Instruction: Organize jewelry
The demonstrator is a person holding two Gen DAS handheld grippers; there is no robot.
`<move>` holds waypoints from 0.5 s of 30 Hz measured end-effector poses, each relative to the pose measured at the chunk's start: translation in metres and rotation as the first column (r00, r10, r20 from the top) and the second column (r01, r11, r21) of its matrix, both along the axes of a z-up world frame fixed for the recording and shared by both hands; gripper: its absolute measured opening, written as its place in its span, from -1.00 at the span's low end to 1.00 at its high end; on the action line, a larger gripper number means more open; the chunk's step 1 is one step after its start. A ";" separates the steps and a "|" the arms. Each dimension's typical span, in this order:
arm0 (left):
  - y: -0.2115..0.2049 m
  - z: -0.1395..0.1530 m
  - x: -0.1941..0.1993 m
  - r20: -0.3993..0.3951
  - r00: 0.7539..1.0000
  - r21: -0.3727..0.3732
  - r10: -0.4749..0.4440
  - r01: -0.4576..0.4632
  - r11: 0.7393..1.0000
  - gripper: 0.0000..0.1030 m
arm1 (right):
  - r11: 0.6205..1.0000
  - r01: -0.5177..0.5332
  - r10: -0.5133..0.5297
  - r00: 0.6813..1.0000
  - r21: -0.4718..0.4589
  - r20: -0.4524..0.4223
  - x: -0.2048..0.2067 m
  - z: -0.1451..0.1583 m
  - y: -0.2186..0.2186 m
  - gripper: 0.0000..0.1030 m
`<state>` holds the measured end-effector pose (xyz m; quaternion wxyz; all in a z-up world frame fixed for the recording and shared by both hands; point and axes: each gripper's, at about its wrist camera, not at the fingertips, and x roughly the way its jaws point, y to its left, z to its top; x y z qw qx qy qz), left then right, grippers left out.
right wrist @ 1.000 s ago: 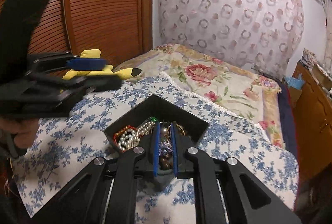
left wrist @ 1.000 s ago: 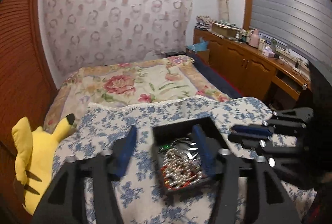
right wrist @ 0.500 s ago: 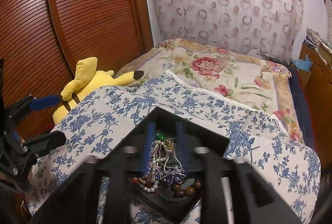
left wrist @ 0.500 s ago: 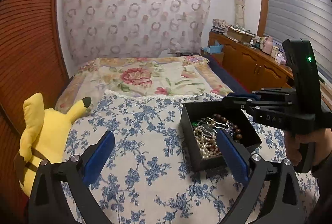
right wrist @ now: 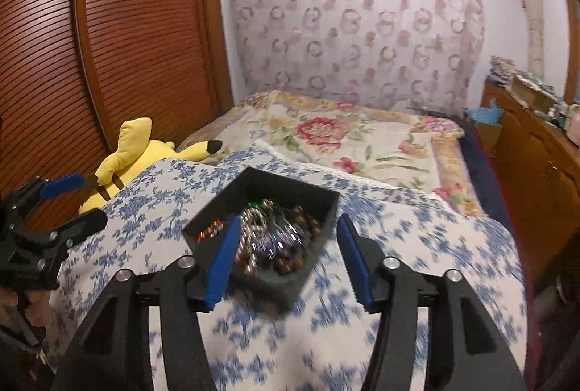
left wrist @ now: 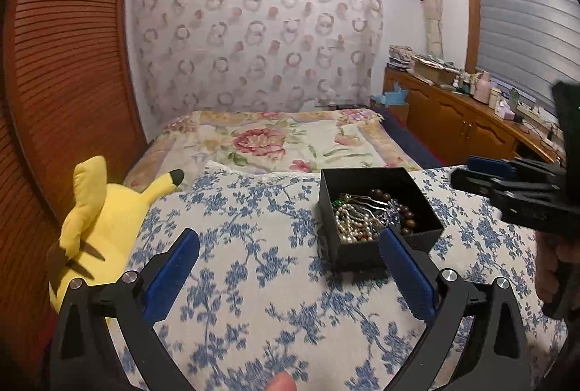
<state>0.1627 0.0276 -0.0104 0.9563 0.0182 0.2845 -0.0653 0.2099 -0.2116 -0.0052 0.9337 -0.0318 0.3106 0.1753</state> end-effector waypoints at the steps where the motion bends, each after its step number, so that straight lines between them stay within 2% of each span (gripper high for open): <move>1: -0.002 0.000 -0.005 0.002 1.000 -0.008 0.005 -0.005 1.000 0.86 | 1.000 0.009 -0.009 1.000 0.004 0.010 -0.010 0.000 -0.005 0.29; 5: -0.009 -0.001 -0.029 0.006 1.000 -0.046 0.022 -0.021 0.999 0.86 | 0.998 0.053 -0.054 0.997 0.023 0.046 -0.050 0.001 -0.022 0.54; 9: -0.016 0.000 -0.049 0.019 0.999 -0.049 0.033 -0.032 0.998 0.86 | 0.995 0.082 -0.086 0.994 0.054 0.073 -0.084 0.000 -0.036 0.81; 13: -0.023 0.003 -0.065 0.034 0.999 -0.038 0.038 -0.036 0.999 0.86 | 0.991 0.112 -0.117 0.990 0.069 0.084 -0.106 -0.002 -0.045 0.96; 15: -0.026 0.005 -0.072 0.042 0.998 -0.030 0.037 -0.036 0.999 0.86 | 0.988 0.137 -0.143 0.985 0.073 0.092 -0.115 -0.002 -0.047 0.95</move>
